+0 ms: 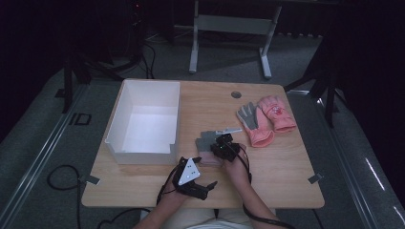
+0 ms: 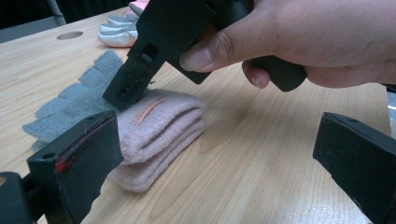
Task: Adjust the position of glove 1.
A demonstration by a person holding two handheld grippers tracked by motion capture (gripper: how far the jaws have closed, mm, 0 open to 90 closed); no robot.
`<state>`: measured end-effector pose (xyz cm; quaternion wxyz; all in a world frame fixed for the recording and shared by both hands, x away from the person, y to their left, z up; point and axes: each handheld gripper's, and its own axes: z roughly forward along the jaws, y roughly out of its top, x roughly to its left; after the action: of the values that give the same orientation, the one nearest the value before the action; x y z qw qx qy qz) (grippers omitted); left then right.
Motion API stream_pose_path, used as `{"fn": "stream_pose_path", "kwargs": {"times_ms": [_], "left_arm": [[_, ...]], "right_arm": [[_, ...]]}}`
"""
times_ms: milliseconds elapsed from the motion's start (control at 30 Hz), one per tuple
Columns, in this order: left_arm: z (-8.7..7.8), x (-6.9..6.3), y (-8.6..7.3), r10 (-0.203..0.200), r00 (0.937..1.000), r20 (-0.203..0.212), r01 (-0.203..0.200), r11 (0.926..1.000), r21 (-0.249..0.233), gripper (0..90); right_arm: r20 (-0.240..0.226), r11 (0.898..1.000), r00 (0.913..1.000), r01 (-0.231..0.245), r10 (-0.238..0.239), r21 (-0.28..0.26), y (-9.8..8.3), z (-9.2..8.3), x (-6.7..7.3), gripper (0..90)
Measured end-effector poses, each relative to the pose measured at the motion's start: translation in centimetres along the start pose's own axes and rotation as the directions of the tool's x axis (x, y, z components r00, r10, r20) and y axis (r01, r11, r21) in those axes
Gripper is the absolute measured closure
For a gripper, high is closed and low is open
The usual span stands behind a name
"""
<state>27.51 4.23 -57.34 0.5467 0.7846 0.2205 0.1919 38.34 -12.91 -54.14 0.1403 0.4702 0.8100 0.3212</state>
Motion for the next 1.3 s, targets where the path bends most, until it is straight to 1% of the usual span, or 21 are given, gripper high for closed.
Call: {"fn": "stream_pose_path", "kwargs": {"times_ms": [133,167,200,267,367,433,500,567,633,667,700,733,833,867,900,1000,1067,1133,1167,1233,1300], "left_arm": [[-0.1,-0.3,0.0,0.019,0.9998,-0.002,-0.019,0.9997,-0.017,0.7],[-0.1,-0.3,0.0,0.025,0.9997,-0.003,-0.025,0.9994,-0.024,0.7],[-0.1,-0.4,0.0,0.027,0.9996,-0.007,-0.027,0.9992,-0.031,0.7],[-0.3,-0.4,0.2,0.027,0.9996,-0.009,-0.027,0.9985,-0.048,0.7],[-0.4,-0.3,1.4,0.040,0.9992,-0.004,-0.040,0.9978,-0.052,0.8],[-0.3,0.0,2.4,0.079,0.9968,-0.004,-0.079,0.9955,-0.051,0.8],[0.1,0.6,3.3,0.070,0.9972,0.024,-0.070,0.9974,-0.018,0.7],[0.7,1.0,4.0,0.066,0.9971,0.038,-0.067,0.9969,0.042,0.8],[1.2,1.2,4.5,0.066,0.9972,0.034,-0.070,0.9901,0.122,6.0],[1.7,1.3,4.7,0.061,0.9963,0.061,-0.071,0.9820,0.175,6.0],[1.7,1.3,4.7,0.061,0.9963,0.061,-0.071,0.9820,0.175,5.9],[2.3,1.3,4.8,0.107,0.9928,0.053,-0.117,0.9664,0.229,5.9],[3.1,1.3,4.8,0.188,0.9794,0.074,-0.201,0.9399,0.276,7.2],[3.3,1.4,4.9,0.199,0.9760,0.088,-0.216,0.9371,0.274,7.2],[3.6,1.4,4.9,0.213,0.9731,0.088,-0.229,0.9303,0.286,7.3],[4.4,1.2,5.0,0.273,0.9584,0.082,-0.285,0.9046,0.317,10.9],[4.9,1.3,4.8,0.292,0.9525,0.087,-0.304,0.8947,0.327,14.2],[5.5,1.3,4.4,0.322,0.9428,0.089,-0.332,0.8752,0.352,15.4],[5.7,1.3,4.2,0.326,0.9415,0.084,-0.334,0.8705,0.361,15.9],[6.0,1.3,3.7,0.353,0.9319,0.086,-0.357,0.8514,0.384,18.5],[6.2,1.3,3.3,0.363,0.9277,0.088,-0.367,0.8407,0.399,20.4]], "right_arm": [[-0.012,1.000,0.9998,0.016,-0.016,0.009,-0.1,0.0,-0.1,79.7],[-0.017,1.000,0.9997,0.015,-0.015,0.012,0.0,0.0,-0.2,77.5],[-0.036,1.000,0.9993,0.008,-0.008,0.003,0.1,-0.4,-0.5,69.5],[-0.047,1.000,0.9989,0.007,-0.007,-0.003,0.1,-0.7,-0.7,67.8],[-0.053,0.999,0.9985,0.009,-0.012,-0.043,0.5,-1.9,-1.7,61.7],[-0.047,0.998,0.9988,0.014,-0.017,-0.054,0.9,-2.7,-2.6,60.4],[-0.063,0.998,0.9980,0.005,-0.010,-0.070,1.4,-3.3,-3.6,58.3],[-0.068,0.997,0.9976,0.003,-0.009,-0.083,2.1,-3.7,-4.6,57.7],[-0.079,0.996,0.9969,-0.006,0.000,-0.085,2.6,-3.7,-5.3,57.1],[-0.080,0.996,0.9968,-0.012,0.006,-0.084,2.8,-3.7,-5.5,57.1],[-0.080,0.996,0.9968,-0.012,0.006,-0.084,2.8,-3.7,-5.5,57.1],[-0.091,0.997,0.9957,-0.027,0.020,-0.077,3.1,-3.5,-5.8,56.9],[-0.095,0.996,0.9940,-0.060,0.054,-0.059,3.7,-2.3,-6.4,54.7],[-0.100,0.996,0.9926,-0.074,0.069,-0.053,3.8,-2.0,-6.5,54.0],[-0.104,0.995,0.9913,-0.085,0.080,-0.046,3.9,-1.6,-6.6,53.1],[-0.103,0.995,0.9896,-0.102,0.100,-0.022,4.2,-0.4,-6.7,50.9],[-0.103,0.993,0.9879,-0.118,0.117,-0.004,4.3,0.3,-6.7,49.4],[-0.110,0.991,0.9847,-0.135,0.135,0.014,4.2,1.1,-6.8,46.6],[-0.105,0.990,0.9848,-0.136,0.138,0.023,4.1,1.4,-6.8,45.9],[-0.099,0.990,0.9850,-0.138,0.141,0.039,3.9,2.0,-6.8,43.2],[-0.092,0.989,0.9861,-0.133,0.138,0.059,3.7,2.5,-6.7,41.6]]}}
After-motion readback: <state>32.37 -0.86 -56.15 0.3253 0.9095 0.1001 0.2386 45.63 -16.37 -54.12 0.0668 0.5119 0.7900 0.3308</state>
